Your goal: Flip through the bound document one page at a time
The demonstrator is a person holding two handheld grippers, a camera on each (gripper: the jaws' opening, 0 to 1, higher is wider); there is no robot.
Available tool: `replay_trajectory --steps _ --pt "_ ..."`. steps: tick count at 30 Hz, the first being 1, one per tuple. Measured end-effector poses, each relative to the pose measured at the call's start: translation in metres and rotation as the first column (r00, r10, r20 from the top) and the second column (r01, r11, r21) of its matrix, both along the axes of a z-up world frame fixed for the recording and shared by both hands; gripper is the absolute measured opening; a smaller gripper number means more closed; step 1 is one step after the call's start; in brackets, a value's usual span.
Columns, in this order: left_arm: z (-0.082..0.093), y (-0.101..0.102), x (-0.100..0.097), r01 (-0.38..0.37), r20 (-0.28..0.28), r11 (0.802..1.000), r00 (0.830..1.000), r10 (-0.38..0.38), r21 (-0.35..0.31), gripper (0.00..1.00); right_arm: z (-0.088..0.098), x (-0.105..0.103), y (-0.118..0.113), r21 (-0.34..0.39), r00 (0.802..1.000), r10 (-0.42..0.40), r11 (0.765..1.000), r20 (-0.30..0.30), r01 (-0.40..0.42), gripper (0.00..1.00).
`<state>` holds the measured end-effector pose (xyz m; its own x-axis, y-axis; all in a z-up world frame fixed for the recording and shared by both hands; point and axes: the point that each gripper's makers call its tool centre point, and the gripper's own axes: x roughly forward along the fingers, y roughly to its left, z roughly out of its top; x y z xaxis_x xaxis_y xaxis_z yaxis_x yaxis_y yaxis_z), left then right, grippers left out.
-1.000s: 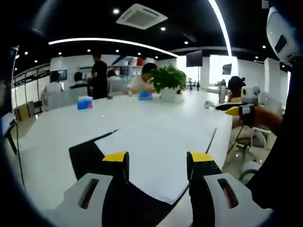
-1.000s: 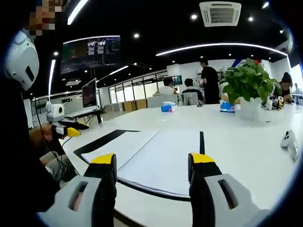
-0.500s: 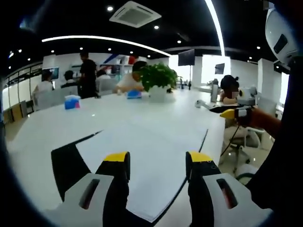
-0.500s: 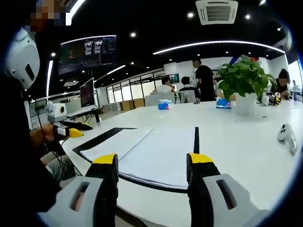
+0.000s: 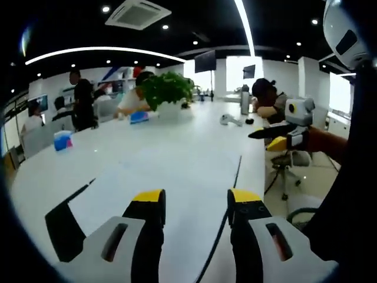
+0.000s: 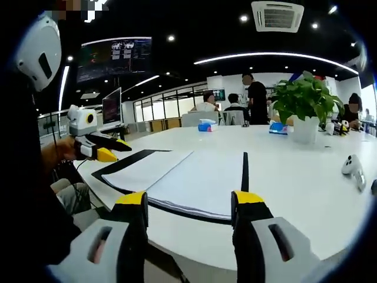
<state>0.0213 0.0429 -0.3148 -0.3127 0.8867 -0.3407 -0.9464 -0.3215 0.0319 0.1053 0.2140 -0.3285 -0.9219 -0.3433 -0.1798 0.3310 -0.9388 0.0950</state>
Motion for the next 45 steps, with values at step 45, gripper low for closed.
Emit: replay_trajectory --steps 45 --pt "-0.065 0.123 0.018 0.326 0.122 0.909 0.945 -0.304 -0.258 0.37 -0.023 0.015 0.036 0.041 0.998 -0.062 0.997 0.028 0.061 0.53"
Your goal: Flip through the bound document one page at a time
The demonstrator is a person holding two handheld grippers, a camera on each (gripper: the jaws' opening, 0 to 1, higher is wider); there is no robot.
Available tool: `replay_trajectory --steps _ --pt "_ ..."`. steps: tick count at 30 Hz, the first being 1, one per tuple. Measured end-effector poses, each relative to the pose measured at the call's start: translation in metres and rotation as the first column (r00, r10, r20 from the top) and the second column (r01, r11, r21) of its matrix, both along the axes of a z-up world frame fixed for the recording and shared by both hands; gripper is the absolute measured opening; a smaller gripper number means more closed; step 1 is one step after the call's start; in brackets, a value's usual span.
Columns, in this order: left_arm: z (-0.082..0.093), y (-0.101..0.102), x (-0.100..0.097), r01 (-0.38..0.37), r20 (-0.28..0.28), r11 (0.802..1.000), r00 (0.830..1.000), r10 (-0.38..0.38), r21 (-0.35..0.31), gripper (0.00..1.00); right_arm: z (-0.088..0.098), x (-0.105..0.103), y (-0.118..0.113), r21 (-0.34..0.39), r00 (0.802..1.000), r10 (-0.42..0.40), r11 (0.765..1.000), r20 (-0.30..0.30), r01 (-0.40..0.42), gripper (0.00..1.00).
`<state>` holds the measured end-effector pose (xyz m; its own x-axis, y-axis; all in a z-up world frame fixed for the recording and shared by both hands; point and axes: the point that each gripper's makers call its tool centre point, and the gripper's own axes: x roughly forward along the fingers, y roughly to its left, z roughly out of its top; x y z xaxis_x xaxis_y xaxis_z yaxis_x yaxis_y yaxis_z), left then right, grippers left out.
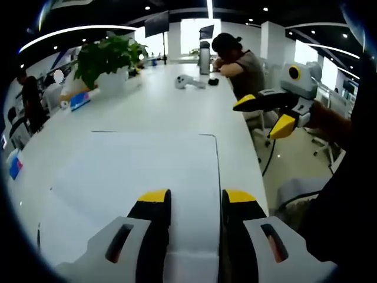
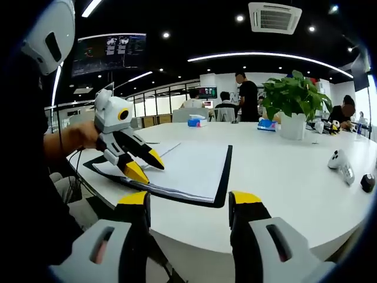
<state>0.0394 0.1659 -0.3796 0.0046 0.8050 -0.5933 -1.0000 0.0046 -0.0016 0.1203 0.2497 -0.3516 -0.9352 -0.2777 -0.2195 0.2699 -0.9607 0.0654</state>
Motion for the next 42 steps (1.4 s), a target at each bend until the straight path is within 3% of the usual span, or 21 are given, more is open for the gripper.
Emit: replay_trajectory --steps 15,18,22,24,37,42 --pt "-0.012 0.001 -0.002 0.016 0.025 0.999 1.0 -0.015 -0.03 0.29 -0.01 0.0 0.004 0.0 1.0 -0.007 1.0 0.026 0.007 0.52" --pt "-0.011 0.001 0.004 0.03 0.03 0.999 0.999 -0.029 -0.032 0.2 -0.012 0.0 0.004 0.003 0.999 -0.004 1.0 0.032 0.004 0.52" --pt "-0.013 0.002 0.014 0.07 -0.036 0.996 0.997 -0.072 -0.06 0.12 -0.014 -0.001 0.005 0.003 0.999 -0.004 1.0 0.035 0.004 0.51" --pt "-0.015 0.004 0.018 0.082 -0.043 0.994 0.995 -0.086 -0.07 0.09 -0.015 -0.001 0.005 0.002 0.999 -0.006 1.0 0.037 0.006 0.51" --pt "-0.015 0.003 0.019 0.078 0.009 0.995 0.997 -0.078 -0.066 0.04 -0.017 -0.002 0.007 -0.001 0.999 -0.004 1.0 0.042 0.004 0.51" --pt "-0.011 0.001 0.018 0.05 0.054 0.998 0.997 -0.049 -0.029 0.04 -0.015 -0.004 0.004 -0.013 0.999 0.004 1.0 0.035 -0.004 0.51"
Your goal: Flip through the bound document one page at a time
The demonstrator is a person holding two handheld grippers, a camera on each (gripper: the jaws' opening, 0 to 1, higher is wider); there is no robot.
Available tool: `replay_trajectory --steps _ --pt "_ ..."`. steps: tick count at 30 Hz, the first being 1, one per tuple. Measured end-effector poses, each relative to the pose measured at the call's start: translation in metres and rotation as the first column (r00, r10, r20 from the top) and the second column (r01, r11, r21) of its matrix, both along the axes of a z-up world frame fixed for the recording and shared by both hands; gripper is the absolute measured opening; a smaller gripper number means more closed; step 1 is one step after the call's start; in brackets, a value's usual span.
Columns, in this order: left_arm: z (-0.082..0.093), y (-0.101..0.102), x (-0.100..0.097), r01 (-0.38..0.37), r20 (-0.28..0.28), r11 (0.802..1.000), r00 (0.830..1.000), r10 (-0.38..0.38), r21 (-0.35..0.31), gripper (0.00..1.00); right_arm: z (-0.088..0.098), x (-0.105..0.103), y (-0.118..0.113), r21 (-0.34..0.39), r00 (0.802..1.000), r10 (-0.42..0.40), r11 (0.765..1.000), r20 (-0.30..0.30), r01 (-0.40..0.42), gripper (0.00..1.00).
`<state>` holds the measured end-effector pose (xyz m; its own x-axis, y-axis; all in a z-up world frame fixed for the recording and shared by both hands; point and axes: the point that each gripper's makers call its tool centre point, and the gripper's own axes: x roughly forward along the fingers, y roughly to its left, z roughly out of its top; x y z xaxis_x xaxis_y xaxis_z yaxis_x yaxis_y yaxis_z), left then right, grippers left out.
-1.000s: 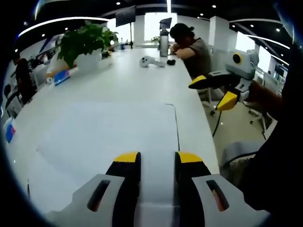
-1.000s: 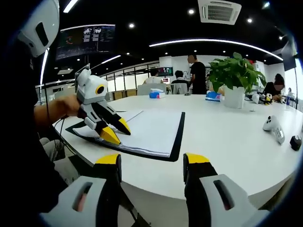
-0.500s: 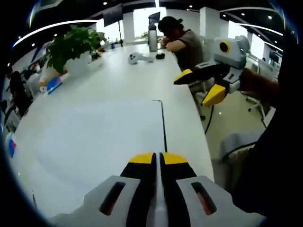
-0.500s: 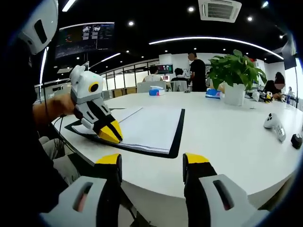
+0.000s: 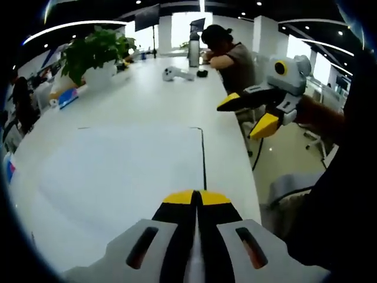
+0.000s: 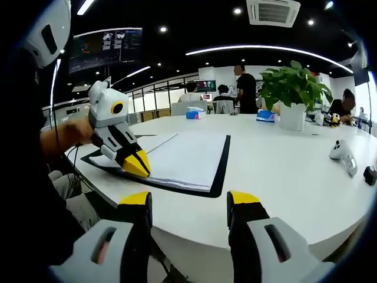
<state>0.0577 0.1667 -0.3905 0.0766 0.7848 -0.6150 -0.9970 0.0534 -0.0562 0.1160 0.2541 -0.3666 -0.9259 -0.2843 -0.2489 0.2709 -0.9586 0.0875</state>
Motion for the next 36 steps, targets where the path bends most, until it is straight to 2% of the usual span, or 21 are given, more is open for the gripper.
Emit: replay_trajectory --steps 5,10,13,18,22,29,34,36 --pt "0.003 -0.002 -0.001 -0.027 0.047 0.999 0.999 0.025 0.038 0.04 0.006 -0.004 -0.001 -0.069 1.0 -0.005 0.998 -0.018 0.003 0.51" --pt "0.008 -0.002 -0.002 -0.047 0.067 0.996 0.997 0.042 0.08 0.04 0.011 -0.011 -0.002 -0.181 1.0 -0.013 0.983 -0.028 0.007 0.51" --pt "0.011 -0.003 -0.003 -0.056 0.073 0.994 0.996 0.049 0.098 0.04 0.016 -0.015 -0.006 -0.253 0.999 -0.009 0.968 -0.038 -0.001 0.51" --pt "0.013 -0.005 -0.003 -0.059 0.074 0.992 0.996 0.051 0.113 0.04 0.023 -0.025 -0.013 -0.388 0.999 0.004 0.922 -0.044 -0.021 0.51" --pt "0.015 -0.008 -0.004 -0.064 0.086 0.99 0.995 0.054 0.127 0.04 0.023 -0.034 -0.018 -0.434 0.999 0.008 0.901 -0.033 -0.022 0.51" --pt "0.014 -0.01 -0.005 -0.081 0.115 0.987 0.991 0.065 0.139 0.04 0.014 -0.048 -0.026 -0.459 0.999 0.029 0.888 0.023 -0.015 0.51" --pt "0.012 -0.01 -0.005 -0.085 0.127 0.986 0.99 0.067 0.142 0.04 0.011 -0.054 -0.029 -0.532 0.998 0.041 0.847 0.05 -0.008 0.5" --pt "0.011 -0.01 -0.005 -0.087 0.129 0.986 0.989 0.068 0.142 0.04 0.007 -0.057 -0.03 -0.543 0.996 0.049 0.84 0.068 -0.005 0.49"
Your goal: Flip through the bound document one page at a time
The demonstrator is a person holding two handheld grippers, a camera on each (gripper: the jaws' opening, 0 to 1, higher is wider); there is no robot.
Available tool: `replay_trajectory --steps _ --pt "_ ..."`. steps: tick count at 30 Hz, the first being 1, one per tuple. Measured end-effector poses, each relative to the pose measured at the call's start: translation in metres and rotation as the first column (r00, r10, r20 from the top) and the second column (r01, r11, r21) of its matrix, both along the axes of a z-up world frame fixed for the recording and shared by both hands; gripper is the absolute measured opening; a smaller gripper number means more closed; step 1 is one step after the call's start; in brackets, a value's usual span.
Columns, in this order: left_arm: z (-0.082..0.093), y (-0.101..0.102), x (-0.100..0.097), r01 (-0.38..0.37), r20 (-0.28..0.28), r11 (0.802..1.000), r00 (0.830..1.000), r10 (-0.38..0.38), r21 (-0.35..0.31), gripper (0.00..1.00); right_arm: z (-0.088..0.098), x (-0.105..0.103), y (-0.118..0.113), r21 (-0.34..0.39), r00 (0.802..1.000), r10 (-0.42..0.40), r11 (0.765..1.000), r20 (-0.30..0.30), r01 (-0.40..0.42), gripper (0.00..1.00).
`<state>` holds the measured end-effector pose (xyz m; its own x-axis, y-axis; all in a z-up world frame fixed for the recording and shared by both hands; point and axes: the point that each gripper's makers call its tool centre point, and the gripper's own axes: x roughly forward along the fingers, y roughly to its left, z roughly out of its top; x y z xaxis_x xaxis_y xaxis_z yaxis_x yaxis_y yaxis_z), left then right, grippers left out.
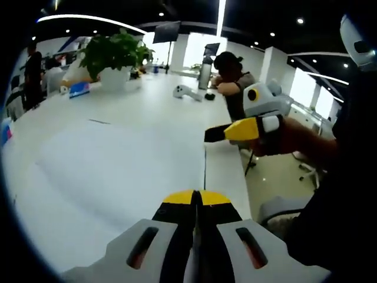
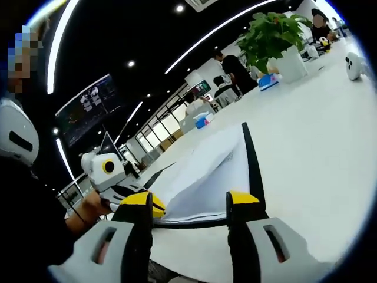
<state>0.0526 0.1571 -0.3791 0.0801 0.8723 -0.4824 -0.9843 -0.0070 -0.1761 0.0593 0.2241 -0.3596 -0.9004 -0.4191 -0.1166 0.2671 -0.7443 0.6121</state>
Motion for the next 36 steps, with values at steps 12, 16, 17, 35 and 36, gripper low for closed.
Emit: replay_trajectory --steps 12,16,17,35,36 --pt "-0.015 0.005 0.004 0.018 -0.08 0.998 0.997 -0.022 -0.057 0.04 -0.019 -0.016 0.017 -0.149 0.98 -0.061 0.985 0.188 0.09 0.17" --pt "-0.015 0.005 0.006 0.026 -0.118 0.998 0.992 -0.034 -0.066 0.04 -0.021 -0.018 0.016 -0.143 0.978 -0.07 0.985 0.197 0.099 0.13" --pt "-0.015 0.005 0.006 0.027 -0.125 0.997 0.992 -0.036 -0.067 0.04 -0.021 -0.019 0.016 -0.141 0.977 -0.072 0.985 0.201 0.102 0.12" --pt "-0.015 0.005 0.005 0.021 -0.106 0.999 0.994 -0.025 -0.039 0.05 -0.029 -0.017 0.016 -0.105 0.971 -0.077 0.989 0.227 0.103 0.02" --pt "-0.015 0.005 0.005 0.022 -0.109 0.999 0.994 -0.026 -0.038 0.05 -0.029 -0.017 0.017 -0.116 0.969 -0.079 0.987 0.234 0.108 0.02"
